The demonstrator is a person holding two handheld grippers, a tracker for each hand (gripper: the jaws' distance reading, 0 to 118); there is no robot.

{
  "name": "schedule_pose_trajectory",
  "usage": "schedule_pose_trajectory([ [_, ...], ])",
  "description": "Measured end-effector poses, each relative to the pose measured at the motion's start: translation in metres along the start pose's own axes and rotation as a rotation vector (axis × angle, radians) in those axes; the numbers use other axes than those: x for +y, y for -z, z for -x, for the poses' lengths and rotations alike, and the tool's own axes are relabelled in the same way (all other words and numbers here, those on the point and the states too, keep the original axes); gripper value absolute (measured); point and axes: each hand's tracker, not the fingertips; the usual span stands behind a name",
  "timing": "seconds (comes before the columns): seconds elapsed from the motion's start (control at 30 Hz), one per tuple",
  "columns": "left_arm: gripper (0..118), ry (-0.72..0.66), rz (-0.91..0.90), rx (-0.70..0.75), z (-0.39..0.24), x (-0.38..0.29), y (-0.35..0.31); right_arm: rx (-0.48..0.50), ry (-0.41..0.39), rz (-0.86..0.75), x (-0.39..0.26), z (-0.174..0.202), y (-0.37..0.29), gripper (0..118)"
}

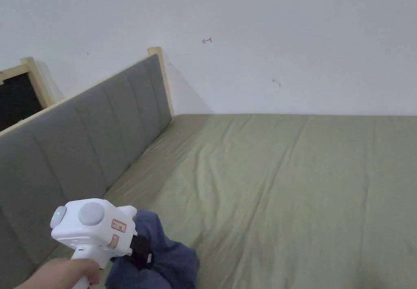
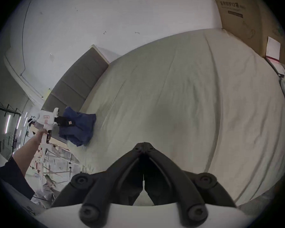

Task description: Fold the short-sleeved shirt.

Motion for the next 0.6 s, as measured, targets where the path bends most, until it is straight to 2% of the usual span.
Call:
schedule_pose_trajectory([
  [0.03, 21, -0.011, 0.021, 0.061, 0.011, 0.001, 0.001, 0.001, 0.002, 0.005, -0.002, 0.002, 0.0, 0],
  [0.07, 30, -0.027, 0.042, 0.154, 0.022, 0.001, 0.0, 0.001, 0.001, 0.011, -0.004, 0.005, 0.0, 0],
  [0.1, 51, -0.035, 0.042, 0.211, 0.029, 0.001, 0.001, 0.0, -0.007, 0.019, -0.005, 0.008, 0.001, 0],
  [0.13, 63, -0.038, 0.029, 0.274, 0.036, -0.001, 0.002, -0.006, -0.021, 0.028, -0.006, 0.015, -0.001, 0],
  [0.2, 72, -0.104, 0.042, 0.35, 0.053, -0.003, 0.004, -0.02, -0.048, 0.037, -0.008, 0.021, -0.001, 0],
  [0.3, 78, -0.111, -0.035, 0.326, 0.068, -0.013, -0.004, -0.013, -0.051, 0.04, -0.008, 0.027, -0.002, 0],
  [0.33, 80, -0.102, -0.069, 0.368, 0.072, -0.015, -0.009, -0.005, -0.041, 0.04, -0.008, 0.028, -0.002, 0],
  [0.4, 89, -0.102, -0.065, 0.381, 0.077, -0.018, -0.013, 0.006, -0.024, 0.033, -0.006, 0.026, -0.002, 0],
  [0.47, 91, -0.099, -0.034, 0.412, 0.074, -0.024, -0.016, -0.006, -0.017, 0.017, -0.005, 0.027, -0.002, 0],
  [0.57, 93, -0.046, -0.084, 0.405, 0.054, -0.029, -0.021, -0.027, -0.003, -0.001, -0.002, 0.024, -0.004, 0],
  [0.6, 99, -0.058, -0.106, 0.342, 0.045, -0.03, -0.021, -0.02, 0.006, -0.003, -0.002, 0.023, -0.005, 0],
])
